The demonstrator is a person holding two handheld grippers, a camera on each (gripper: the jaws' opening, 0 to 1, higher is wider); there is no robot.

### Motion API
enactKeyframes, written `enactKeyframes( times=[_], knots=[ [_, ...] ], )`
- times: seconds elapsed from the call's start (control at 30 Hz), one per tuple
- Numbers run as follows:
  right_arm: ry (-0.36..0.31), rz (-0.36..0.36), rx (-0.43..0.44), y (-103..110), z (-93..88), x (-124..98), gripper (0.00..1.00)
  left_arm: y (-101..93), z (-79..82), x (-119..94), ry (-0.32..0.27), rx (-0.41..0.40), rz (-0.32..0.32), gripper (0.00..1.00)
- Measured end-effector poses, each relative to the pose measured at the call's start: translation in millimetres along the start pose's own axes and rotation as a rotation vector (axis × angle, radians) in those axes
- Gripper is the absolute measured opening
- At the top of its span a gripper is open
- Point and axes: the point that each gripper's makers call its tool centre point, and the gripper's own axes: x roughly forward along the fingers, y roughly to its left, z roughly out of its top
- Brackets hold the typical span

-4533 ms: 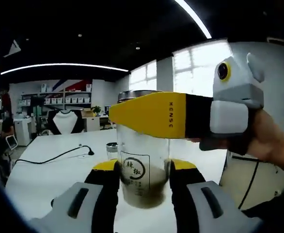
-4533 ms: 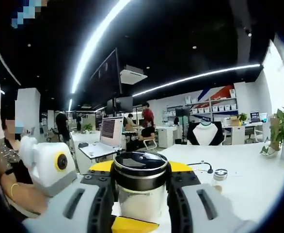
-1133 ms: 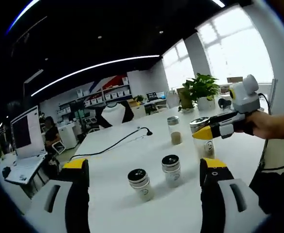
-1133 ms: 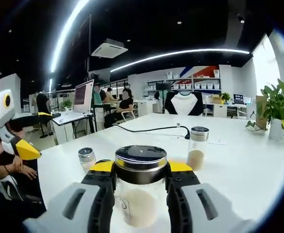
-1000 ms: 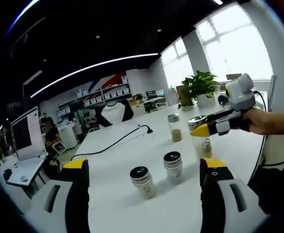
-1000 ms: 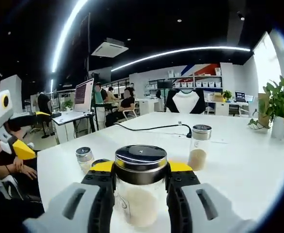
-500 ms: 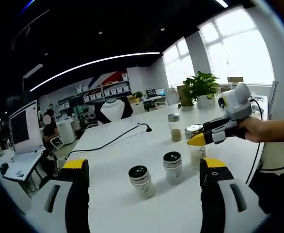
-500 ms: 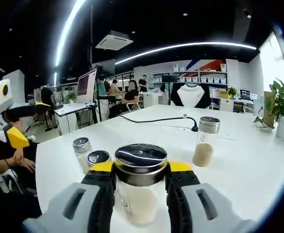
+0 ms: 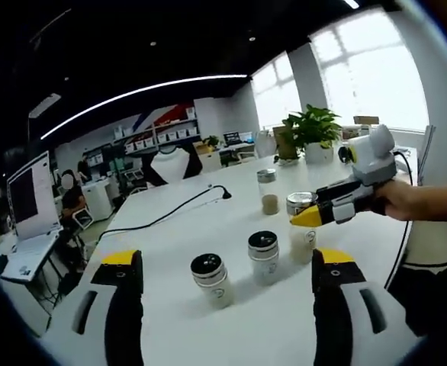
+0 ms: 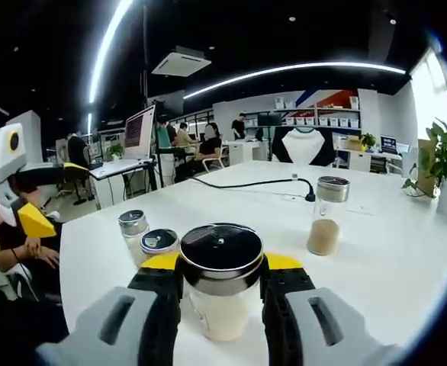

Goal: Rotate the seasoning bottle until the label or dispensing opening points toward the visible target arrow and the bottle remains upright within the marked orientation range

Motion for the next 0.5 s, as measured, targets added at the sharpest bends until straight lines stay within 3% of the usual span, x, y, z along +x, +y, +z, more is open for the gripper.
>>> enactKeyframes(
  times=[0.5],
  knots=[
    [-0.006, 0.025, -0.028, 5.5, -1.8, -0.8, 0.38, -2.0, -3.2, 0.4, 0.014, -0.006, -0.008, 0.97]
  ],
)
